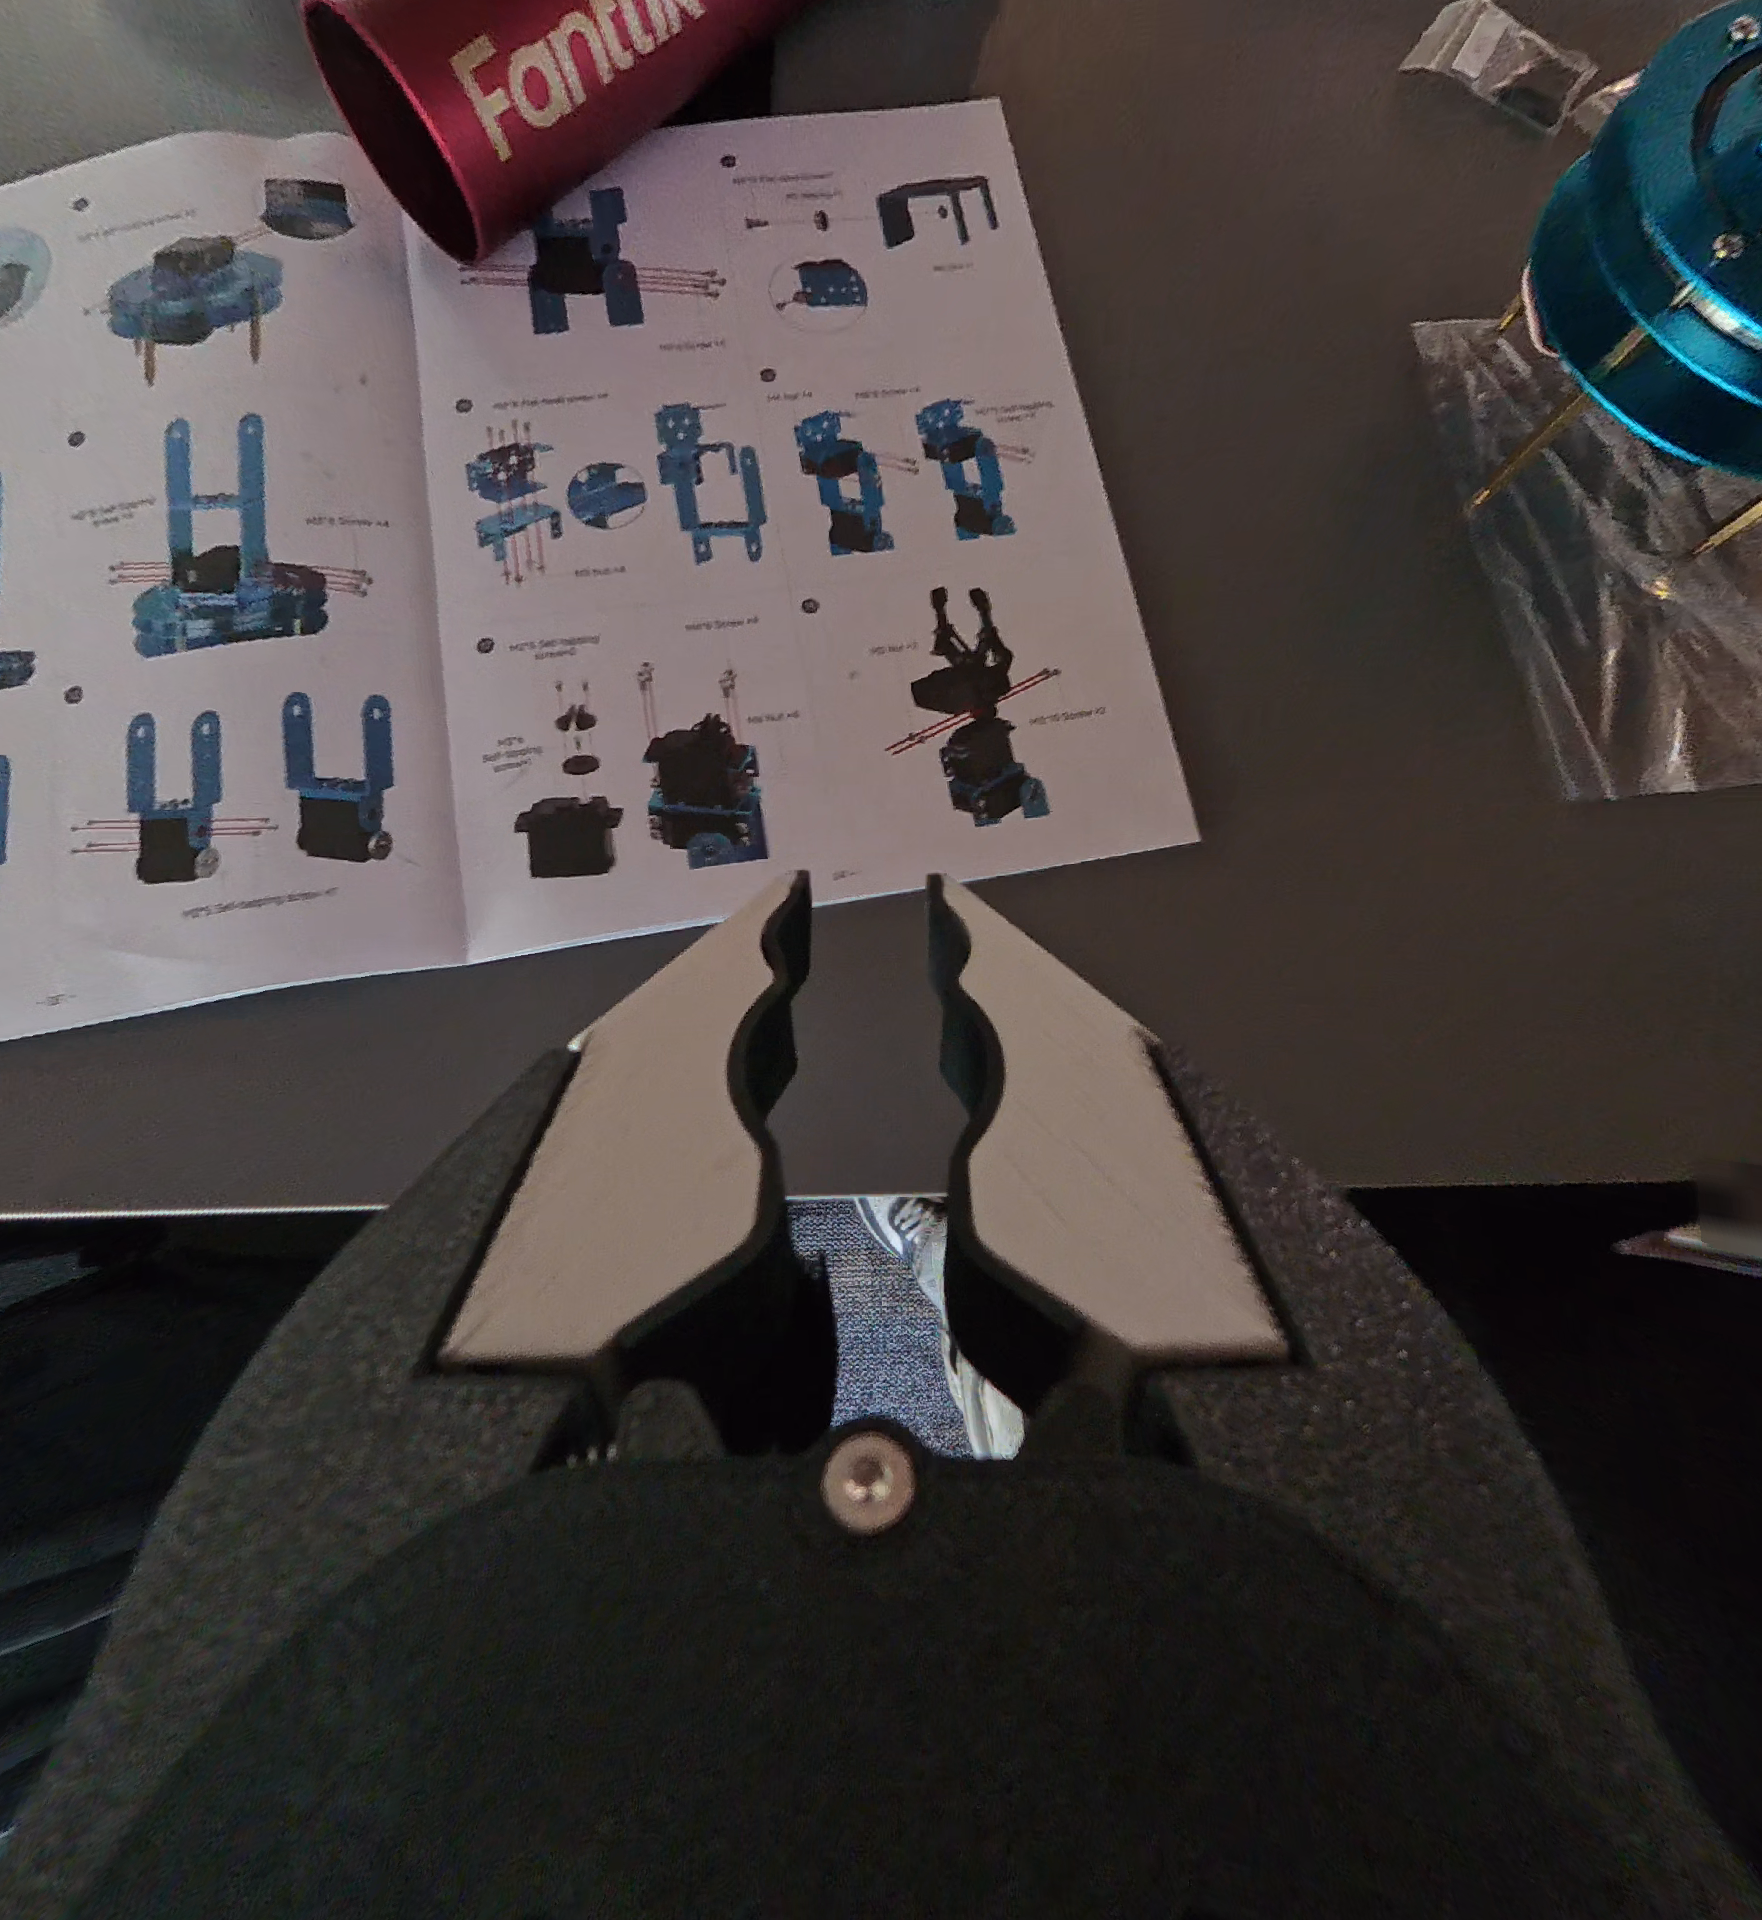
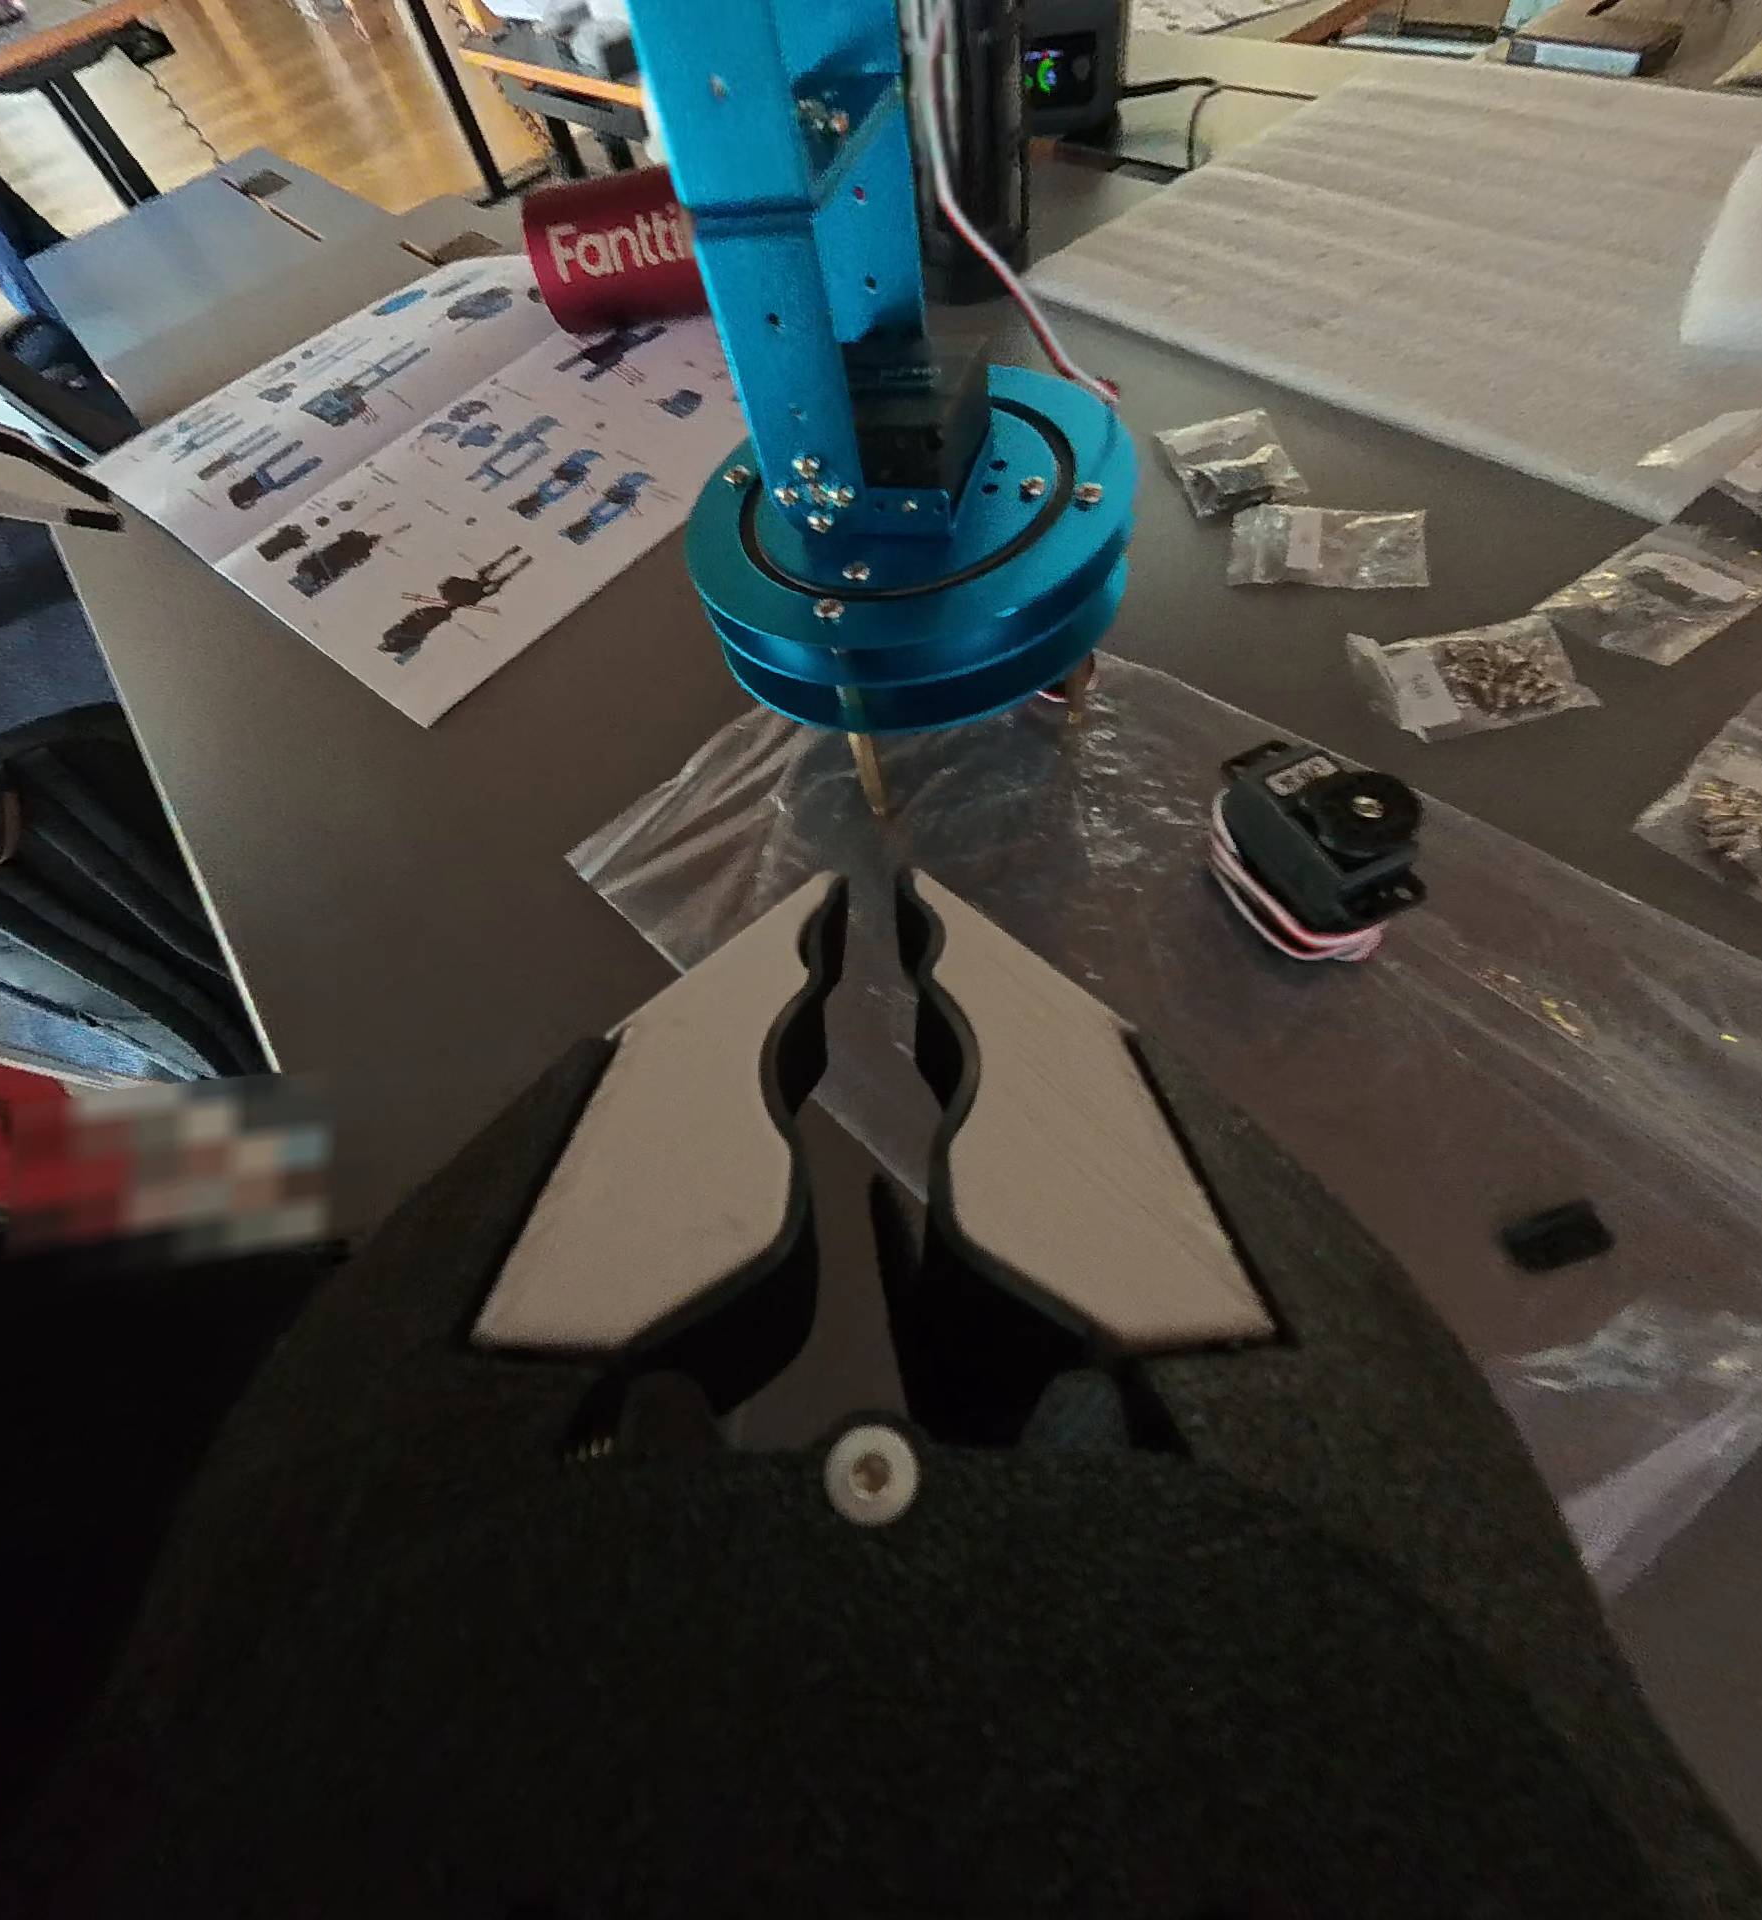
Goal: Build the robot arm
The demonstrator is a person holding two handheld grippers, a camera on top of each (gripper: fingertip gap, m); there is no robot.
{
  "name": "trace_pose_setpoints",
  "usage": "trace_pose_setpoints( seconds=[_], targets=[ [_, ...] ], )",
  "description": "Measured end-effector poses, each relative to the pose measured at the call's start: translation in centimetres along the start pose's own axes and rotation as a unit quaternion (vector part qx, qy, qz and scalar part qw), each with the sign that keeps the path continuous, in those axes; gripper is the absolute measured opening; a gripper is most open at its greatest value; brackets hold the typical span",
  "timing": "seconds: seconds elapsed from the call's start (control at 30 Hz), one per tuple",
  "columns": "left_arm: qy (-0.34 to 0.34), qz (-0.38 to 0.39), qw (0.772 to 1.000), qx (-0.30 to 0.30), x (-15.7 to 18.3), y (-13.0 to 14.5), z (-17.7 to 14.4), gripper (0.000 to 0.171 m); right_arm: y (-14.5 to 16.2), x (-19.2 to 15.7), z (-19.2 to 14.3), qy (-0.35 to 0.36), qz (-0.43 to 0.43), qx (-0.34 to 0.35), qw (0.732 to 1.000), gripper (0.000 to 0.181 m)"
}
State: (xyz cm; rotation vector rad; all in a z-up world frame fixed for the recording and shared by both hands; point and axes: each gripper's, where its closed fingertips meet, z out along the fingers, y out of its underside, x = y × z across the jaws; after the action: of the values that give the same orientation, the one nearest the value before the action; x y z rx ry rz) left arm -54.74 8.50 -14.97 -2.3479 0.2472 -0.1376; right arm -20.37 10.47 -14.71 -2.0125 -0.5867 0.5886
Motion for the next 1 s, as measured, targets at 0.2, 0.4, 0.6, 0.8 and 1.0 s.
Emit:
trace_pose_setpoints(
  seconds=[0.2, 0.4, 0.6, 0.8, 1.0],
  targets=[
    [0.016, 0.02, 1.0, -0.002, 2.8, -0.8, 1.1, 0.021, -0.6, 6.5, -0.7, 0.093, -0.041, -0.013, 0.995, 0.027],
    [0.016, 0.059, 0.998, 0.002, 3.7, -2.3, 1.7, 0.021, 0.7, 10.7, 2.6, 0.016, -0.072, -0.104, 0.992, 0.046],
    [0.019, 0.053, 0.998, 0.009, 3.5, -2.9, 1.7, 0.021, 2.6, 10.7, 5.0, -0.064, -0.074, -0.162, 0.982, 0.027],
    [0.012, 0.048, 0.999, 0.011, 2.9, -2.6, 1.2, 0.021, -3.2, 8.4, 2.6, -0.196, 0.204, -0.037, 0.958, 0.023],
    [0.019, 0.044, 0.999, 0.009, 2.4, -2.6, 1.6, 0.021, -4.9, 7.6, 0.6, -0.271, 0.35, -0.031, 0.896, 0.023]
  ],
)
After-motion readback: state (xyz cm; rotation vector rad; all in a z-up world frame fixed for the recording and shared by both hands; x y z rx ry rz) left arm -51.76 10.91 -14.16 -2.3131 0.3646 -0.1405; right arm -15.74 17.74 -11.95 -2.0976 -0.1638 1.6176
